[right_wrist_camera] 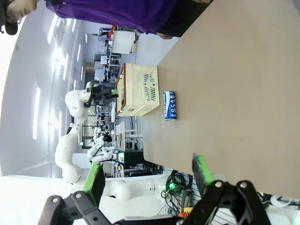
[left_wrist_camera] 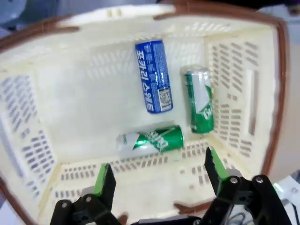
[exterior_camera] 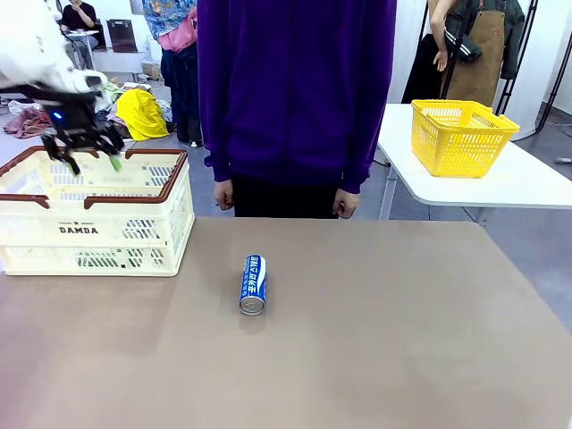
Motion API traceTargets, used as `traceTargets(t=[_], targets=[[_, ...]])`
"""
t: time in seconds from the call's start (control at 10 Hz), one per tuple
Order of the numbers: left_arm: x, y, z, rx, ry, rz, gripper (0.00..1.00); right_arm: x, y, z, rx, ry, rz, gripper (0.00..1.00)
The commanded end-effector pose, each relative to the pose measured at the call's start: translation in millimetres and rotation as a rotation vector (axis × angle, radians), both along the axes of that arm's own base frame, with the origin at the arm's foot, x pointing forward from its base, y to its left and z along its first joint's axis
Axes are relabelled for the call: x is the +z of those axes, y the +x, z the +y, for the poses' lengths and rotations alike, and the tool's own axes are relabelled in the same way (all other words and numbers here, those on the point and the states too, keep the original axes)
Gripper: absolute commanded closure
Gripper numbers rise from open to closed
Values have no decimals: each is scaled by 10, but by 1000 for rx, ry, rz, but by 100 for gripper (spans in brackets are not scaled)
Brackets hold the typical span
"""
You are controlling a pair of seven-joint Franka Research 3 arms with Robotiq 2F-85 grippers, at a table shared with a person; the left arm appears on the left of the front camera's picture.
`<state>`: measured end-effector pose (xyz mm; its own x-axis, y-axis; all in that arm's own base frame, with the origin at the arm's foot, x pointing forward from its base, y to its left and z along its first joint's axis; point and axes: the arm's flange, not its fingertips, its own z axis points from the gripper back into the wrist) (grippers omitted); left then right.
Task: Place the drinks into the Shopping basket.
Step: Pick up one drink and place it into the Shopping basket.
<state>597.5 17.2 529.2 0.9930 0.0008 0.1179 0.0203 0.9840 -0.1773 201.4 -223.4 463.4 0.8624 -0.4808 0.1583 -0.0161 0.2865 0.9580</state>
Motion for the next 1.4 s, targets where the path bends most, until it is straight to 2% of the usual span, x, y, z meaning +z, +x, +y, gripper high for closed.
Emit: traceTargets(t=[0.0,0.1,0.2,0.3,0.4,0.7,0.8,0.9,1.0,1.3], targets=[[581,-386,449,-51,-262,-33,0,5,20,-3,2,9,-38,0],[766,-600,559,-145,-406,-83,0,5,20,-3,2,9,-38,0],[763,-840,646,-219,-510,-70,0,5,20,-3,2,9,-38,0],[724,-1053,778,-320,-759,-32,0,5,20,-3,2,9,-38,0],[652,-1100,866,-241,-970,-82,0,5,20,-3,2,9,-38,0],[256,-817,1046,-267,-1252,56,0,5,20,-3,2,9,-38,0],[151,-677,1082,-255,-1274,89,0,5,20,-3,2,9,-38,0],[68,-586,1082,-238,-1197,97,0,5,20,-3,2,9,-38,0],[70,-934,985,-273,-1253,29,0,5,20,-3,2,9,-38,0],[70,-934,985,-273,-1253,29,0,5,20,-3,2,9,-38,0]])
